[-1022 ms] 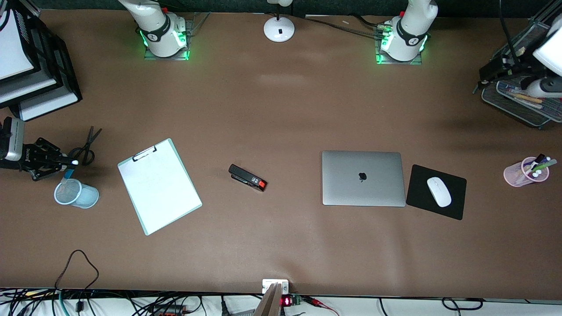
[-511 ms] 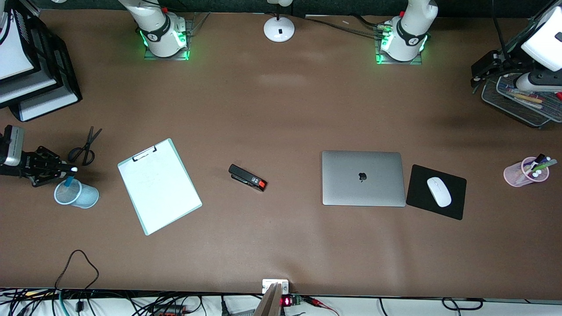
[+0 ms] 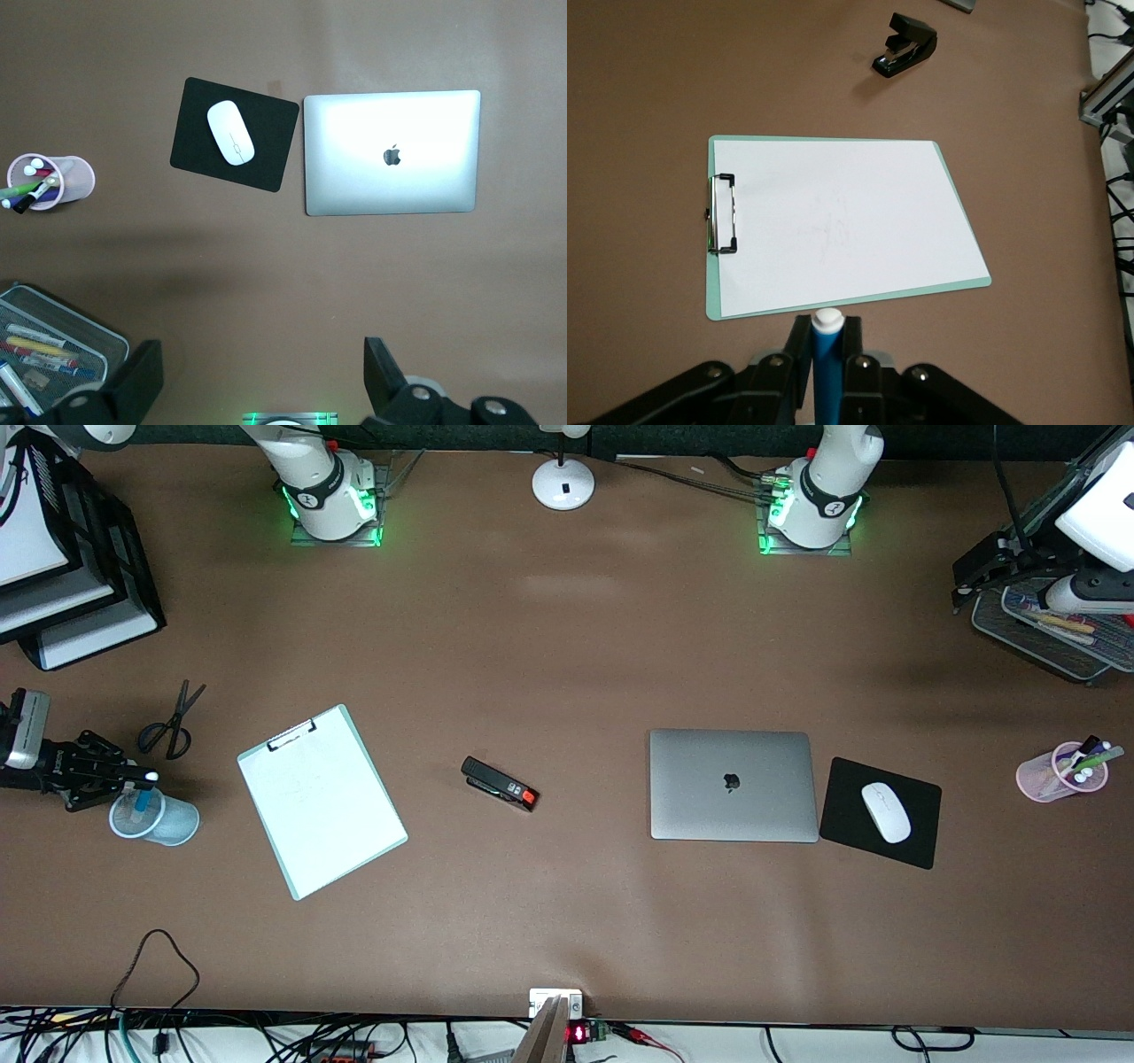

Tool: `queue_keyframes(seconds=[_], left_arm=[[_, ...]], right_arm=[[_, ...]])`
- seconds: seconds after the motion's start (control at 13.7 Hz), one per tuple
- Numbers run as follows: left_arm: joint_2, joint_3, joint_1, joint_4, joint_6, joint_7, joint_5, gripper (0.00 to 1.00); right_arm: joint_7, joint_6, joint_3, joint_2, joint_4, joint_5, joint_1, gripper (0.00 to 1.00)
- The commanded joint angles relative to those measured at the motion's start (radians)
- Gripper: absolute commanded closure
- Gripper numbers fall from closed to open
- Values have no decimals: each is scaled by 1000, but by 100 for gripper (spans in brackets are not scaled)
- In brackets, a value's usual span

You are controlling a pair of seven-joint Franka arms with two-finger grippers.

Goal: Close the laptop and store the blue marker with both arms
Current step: 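Lower the blue marker into the blue pen cup and open the right gripper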

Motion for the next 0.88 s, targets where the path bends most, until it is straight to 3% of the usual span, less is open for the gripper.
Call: queue_keyframes(seconds=[0.0, 0.8], left_arm=[[-16, 0, -9, -12, -19, 6, -19, 0], [-22, -2, -5, -41, 21, 3, -25, 0]], right_arm=[[-20, -33, 22, 33, 32, 34, -37, 97], [-71, -17, 22, 116, 108, 34, -77, 96]])
